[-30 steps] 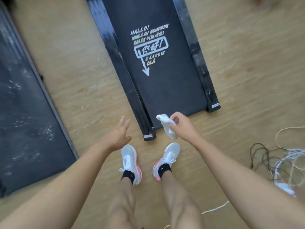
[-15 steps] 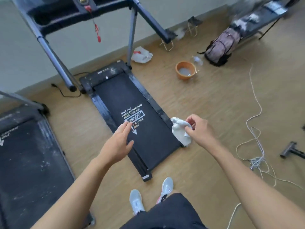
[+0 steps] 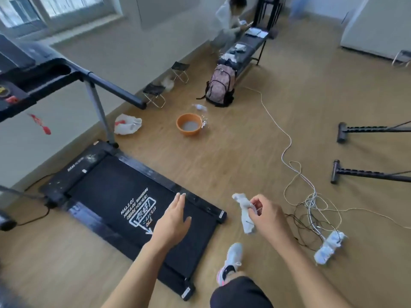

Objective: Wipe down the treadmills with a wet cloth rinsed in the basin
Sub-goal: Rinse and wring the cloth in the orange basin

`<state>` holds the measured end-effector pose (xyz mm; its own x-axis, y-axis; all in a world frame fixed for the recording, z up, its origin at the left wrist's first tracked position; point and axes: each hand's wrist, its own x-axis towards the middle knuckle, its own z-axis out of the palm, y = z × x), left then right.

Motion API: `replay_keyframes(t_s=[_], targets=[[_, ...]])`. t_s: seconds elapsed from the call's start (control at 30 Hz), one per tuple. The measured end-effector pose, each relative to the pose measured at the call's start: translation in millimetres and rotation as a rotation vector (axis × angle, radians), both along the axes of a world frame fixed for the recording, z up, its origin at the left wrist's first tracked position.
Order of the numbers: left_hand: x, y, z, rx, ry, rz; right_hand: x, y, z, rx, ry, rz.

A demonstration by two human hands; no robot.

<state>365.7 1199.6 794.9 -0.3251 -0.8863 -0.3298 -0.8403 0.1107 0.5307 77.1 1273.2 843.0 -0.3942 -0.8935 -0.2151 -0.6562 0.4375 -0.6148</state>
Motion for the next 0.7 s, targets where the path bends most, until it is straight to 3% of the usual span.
replay_keyframes(t_s=[0.23,0.7], targets=[[-73,-109,-23,0.044,0.025,0.043,-86,-96,-59,0.120,-0.081,-0.046],[-181,-402,-6,0.057,-0.095,0.311,-142,-507,-6,0.019,-0.125,0.237]])
